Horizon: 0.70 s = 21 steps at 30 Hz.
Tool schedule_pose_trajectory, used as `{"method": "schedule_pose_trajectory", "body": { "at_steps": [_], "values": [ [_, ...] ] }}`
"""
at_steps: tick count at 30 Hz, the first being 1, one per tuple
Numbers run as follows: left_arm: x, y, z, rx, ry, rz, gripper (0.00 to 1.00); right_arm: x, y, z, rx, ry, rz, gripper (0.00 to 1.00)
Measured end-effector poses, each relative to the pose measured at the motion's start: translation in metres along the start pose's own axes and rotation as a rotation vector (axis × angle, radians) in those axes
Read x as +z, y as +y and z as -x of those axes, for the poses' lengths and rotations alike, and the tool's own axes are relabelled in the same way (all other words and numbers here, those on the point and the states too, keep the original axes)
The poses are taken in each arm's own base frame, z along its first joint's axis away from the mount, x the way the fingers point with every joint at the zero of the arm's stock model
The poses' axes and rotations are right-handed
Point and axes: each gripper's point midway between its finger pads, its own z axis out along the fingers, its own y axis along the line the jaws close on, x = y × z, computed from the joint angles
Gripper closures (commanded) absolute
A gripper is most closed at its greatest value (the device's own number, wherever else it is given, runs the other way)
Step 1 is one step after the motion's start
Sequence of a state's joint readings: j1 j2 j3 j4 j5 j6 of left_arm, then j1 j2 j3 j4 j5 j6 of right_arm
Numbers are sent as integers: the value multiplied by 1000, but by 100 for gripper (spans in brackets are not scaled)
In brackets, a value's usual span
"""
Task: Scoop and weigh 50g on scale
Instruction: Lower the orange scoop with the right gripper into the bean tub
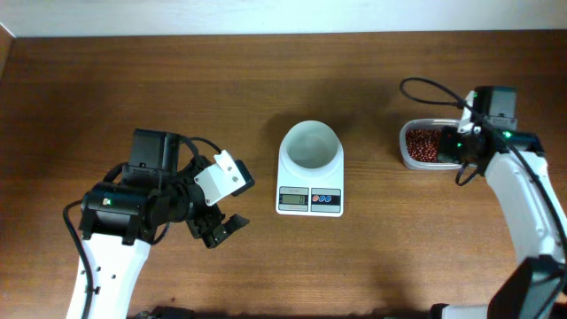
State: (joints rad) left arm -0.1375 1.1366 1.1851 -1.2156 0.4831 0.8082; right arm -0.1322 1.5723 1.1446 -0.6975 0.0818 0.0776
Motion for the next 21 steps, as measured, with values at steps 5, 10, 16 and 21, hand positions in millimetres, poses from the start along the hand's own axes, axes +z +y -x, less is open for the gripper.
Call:
{"method": "schedule_pose_trajectory", "body": {
  "at_steps": [5, 10, 16, 21],
  "values": [
    [0, 0, 0, 0, 0, 0, 1, 19, 0, -8, -17, 53, -29, 96],
    [0, 0, 0, 0, 0, 0, 1, 23, 11, -10, -18, 68, 31, 96],
    [0, 0, 0, 0, 0, 0, 1, 24, 19, -14, -15, 86, 79, 96],
    [0, 0, 0, 0, 0, 0, 1, 24, 18, -14, 24, 88, 86, 96]
  ]
}}
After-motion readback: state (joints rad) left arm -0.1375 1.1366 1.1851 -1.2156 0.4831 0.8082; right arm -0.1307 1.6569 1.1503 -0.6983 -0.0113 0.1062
